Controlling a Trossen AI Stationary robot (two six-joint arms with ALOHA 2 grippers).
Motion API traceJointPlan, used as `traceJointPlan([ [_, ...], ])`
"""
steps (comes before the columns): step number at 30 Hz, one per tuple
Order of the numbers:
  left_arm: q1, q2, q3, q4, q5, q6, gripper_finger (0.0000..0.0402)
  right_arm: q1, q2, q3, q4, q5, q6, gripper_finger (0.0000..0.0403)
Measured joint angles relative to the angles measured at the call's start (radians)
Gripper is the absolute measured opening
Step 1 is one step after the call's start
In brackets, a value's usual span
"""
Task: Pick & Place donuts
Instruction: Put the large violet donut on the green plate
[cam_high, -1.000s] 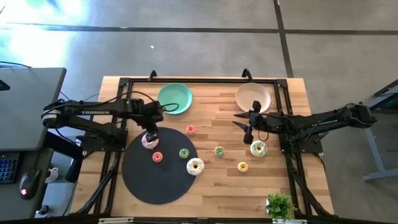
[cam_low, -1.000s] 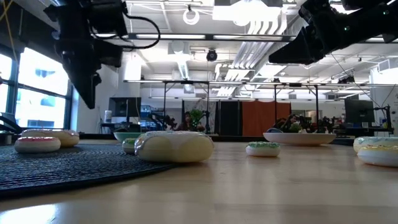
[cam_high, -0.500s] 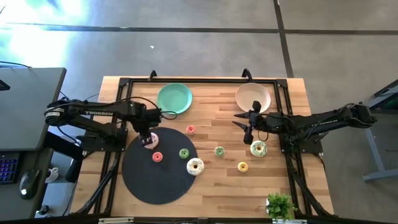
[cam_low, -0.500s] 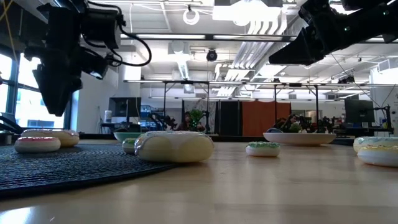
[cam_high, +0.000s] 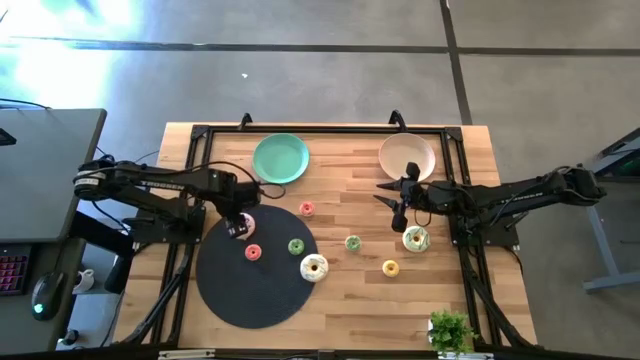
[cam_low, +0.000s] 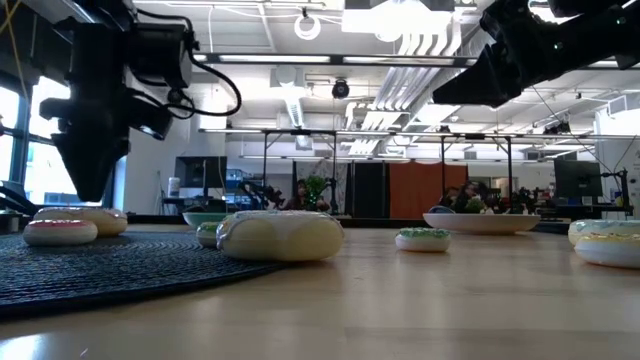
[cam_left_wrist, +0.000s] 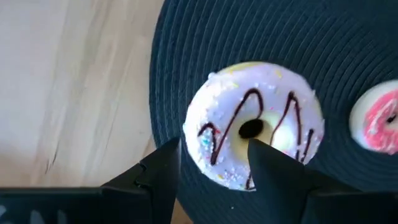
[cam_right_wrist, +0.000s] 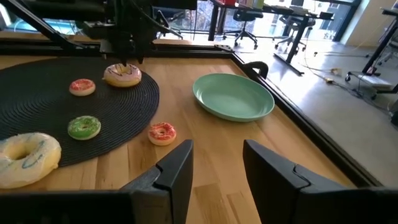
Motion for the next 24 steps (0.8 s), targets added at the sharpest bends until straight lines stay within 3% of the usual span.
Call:
traceJointPlan([
  [6,0.000,0.033,0.000,0.082,0.020,0.005,0.0183,0.000,0.000,0.000,-0.004,0.000,0.033,0.0138],
  [24,0.000,0.064,-0.006,0.076,0.023,0.019,0.0169,0.001,0.000,0.000,-0.006,0.000,0.033,0.0138],
])
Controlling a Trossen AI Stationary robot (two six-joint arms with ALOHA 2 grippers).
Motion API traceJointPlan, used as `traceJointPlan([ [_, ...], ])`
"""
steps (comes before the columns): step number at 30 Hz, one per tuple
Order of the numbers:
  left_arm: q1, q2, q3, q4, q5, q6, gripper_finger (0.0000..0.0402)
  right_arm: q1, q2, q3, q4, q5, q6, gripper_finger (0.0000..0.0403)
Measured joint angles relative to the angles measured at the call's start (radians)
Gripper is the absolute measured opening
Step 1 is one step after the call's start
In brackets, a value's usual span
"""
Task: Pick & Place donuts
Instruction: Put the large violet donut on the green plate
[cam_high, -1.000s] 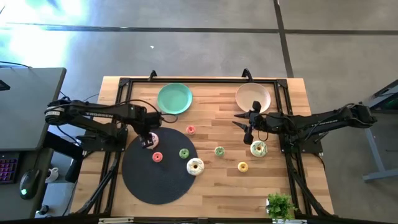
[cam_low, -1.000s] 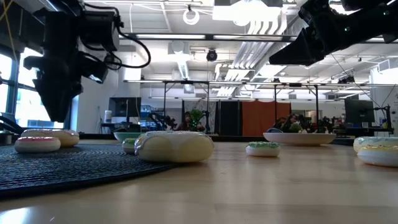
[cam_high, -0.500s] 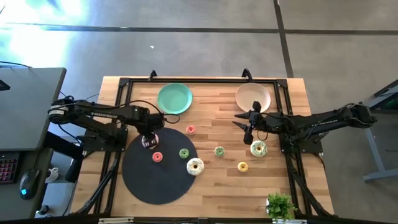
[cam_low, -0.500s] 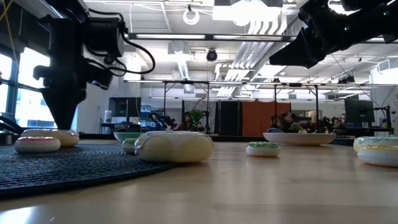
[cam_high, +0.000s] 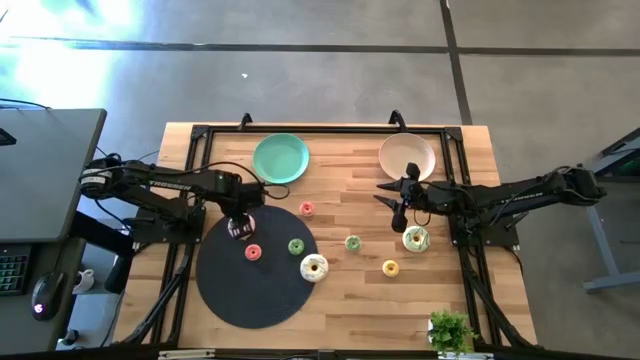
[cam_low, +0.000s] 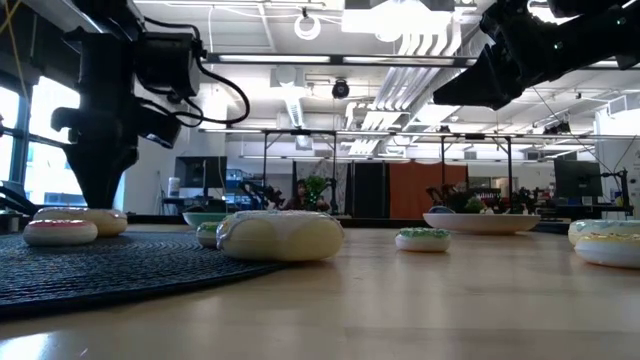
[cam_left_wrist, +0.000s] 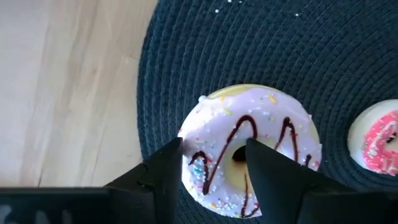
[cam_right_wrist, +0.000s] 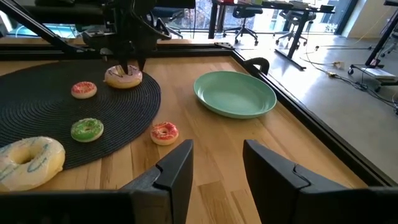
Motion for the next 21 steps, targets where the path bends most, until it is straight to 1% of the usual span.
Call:
traceJointPlan([
  [4,0.000,0.022,0.000,0.001,0.002,-0.011,0.0141,0.000,0.000,0.000,0.000,0.000,-0.001,0.0138],
  [10,0.000,0.093,-0.010,0.016,0.010,-0.021,0.0102,0.000,0.000,0.000,0.000,0.000,0.001,0.0138],
  [14,0.000,0.106,-0.003,0.029,0.025,-0.048,0.0062,0.000,0.000,0.000,0.001,0.000,0.000,0.0138],
  [17,0.000,0.106,0.038,0.027,0.017,-0.061,0.0019,0.000,0.000,0.000,0.013,0.000,-0.001,0.0138],
  [18,0.000,0.105,0.060,0.018,0.006,-0.069,0.0011,0.000,0.000,0.000,0.013,0.000,-0.001,0.0138],
  [21,0.000,0.103,0.139,-0.021,-0.028,-0.071,0.0013,0.000,0.000,0.000,0.013,0.000,0.001,0.0138],
])
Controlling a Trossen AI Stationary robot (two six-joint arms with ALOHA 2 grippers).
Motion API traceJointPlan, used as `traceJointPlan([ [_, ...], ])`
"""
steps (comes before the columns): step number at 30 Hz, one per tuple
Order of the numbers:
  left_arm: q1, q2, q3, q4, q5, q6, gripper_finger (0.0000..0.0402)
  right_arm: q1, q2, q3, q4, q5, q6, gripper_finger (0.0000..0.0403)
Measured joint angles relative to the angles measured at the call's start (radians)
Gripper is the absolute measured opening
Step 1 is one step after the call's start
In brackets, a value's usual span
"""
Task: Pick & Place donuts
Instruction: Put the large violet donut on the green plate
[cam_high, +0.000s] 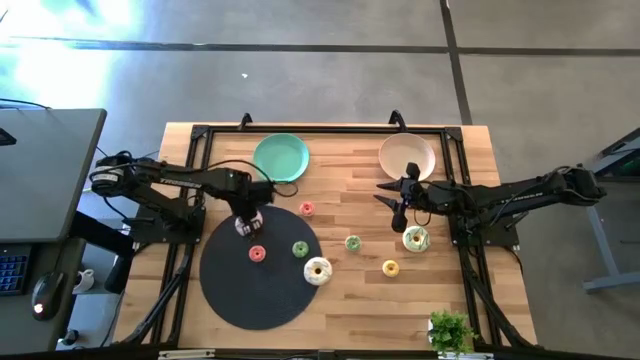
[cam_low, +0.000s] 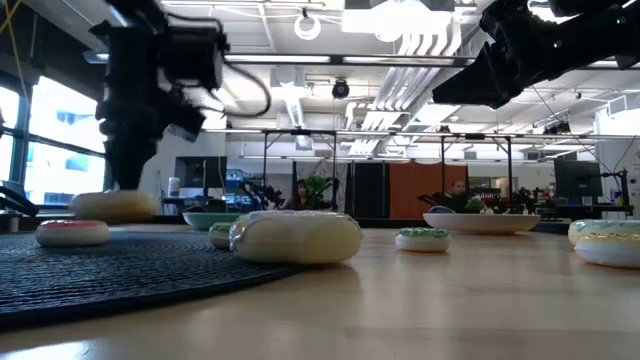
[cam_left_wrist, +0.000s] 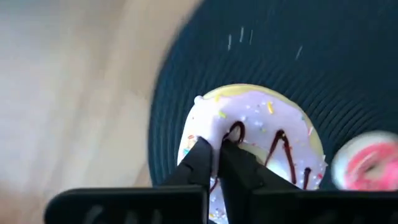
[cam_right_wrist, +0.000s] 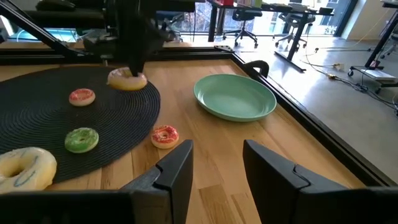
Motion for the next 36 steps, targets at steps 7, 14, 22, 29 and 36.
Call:
traceJointPlan([
  [7,0.023,0.000,0.215,-0.011,-0.133,0.036,0.0006,0.000,0.000,0.000,0.002,0.000,0.000,0.0138],
  [14,0.207,0.030,0.334,0.106,-0.182,0.133,0.0007,0.000,0.000,0.000,0.002,0.000,0.001,0.0138],
  [22,0.469,0.182,0.335,0.137,-0.149,0.161,0.0007,0.000,0.000,0.000,0.008,0.000,0.001,0.0138],
  [29,0.592,0.347,0.335,0.299,-0.132,0.214,0.0007,0.000,0.000,0.000,0.007,0.000,0.001,0.0138],
  [36,0.651,0.438,0.336,0.344,-0.073,0.264,0.0010,0.000,0.000,0.000,0.009,0.000,0.000,0.0138],
])
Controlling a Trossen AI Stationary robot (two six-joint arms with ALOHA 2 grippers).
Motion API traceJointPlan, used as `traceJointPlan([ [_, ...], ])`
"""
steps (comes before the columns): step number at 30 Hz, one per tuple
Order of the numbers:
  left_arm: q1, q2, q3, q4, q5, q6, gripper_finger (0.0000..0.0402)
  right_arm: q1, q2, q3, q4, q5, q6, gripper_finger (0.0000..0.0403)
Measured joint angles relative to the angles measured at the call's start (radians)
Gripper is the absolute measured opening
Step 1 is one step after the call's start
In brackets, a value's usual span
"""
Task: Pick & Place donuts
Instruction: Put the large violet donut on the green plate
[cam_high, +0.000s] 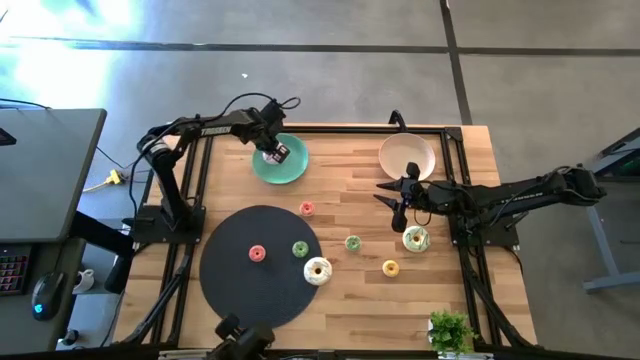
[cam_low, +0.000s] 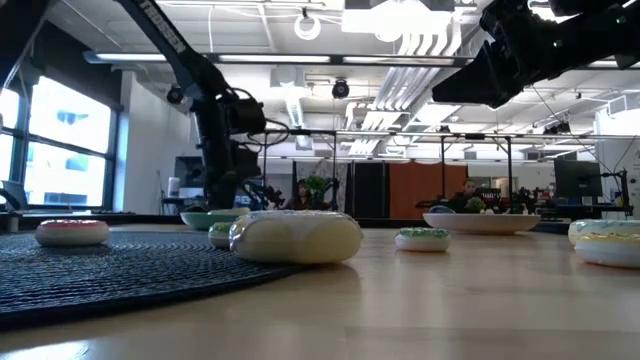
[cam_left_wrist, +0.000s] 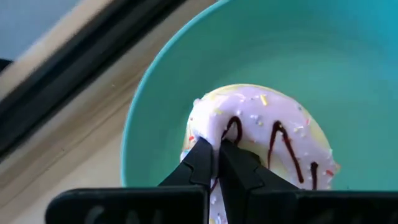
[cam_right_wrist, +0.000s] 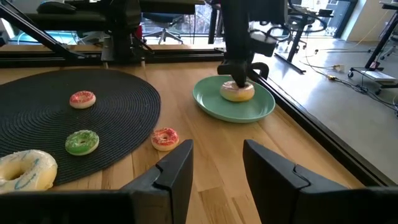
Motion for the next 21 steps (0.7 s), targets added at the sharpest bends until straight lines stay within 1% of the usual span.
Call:
traceJointPlan([
  [3,0.006,0.008,0.001,-0.001,-0.010,0.004,0.0026,0.000,0.000,0.000,0.000,0.000,-0.002,0.0138],
  [10,0.004,0.011,0.001,0.006,-0.072,0.027,0.0094,0.000,0.000,0.000,0.001,0.000,-0.002,0.0138],
  [13,0.004,0.005,0.001,0.004,-0.085,0.031,0.0110,0.000,0.000,0.000,0.001,-0.007,-0.002,0.0138],
  [17,0.004,-0.031,0.000,0.002,-0.106,0.052,0.0115,0.000,0.000,0.000,0.001,-0.085,0.006,0.0138],
  [21,0.004,-0.097,0.000,-0.024,-0.090,0.052,0.0115,0.000,0.000,0.000,0.029,-0.177,0.001,0.0138],
])
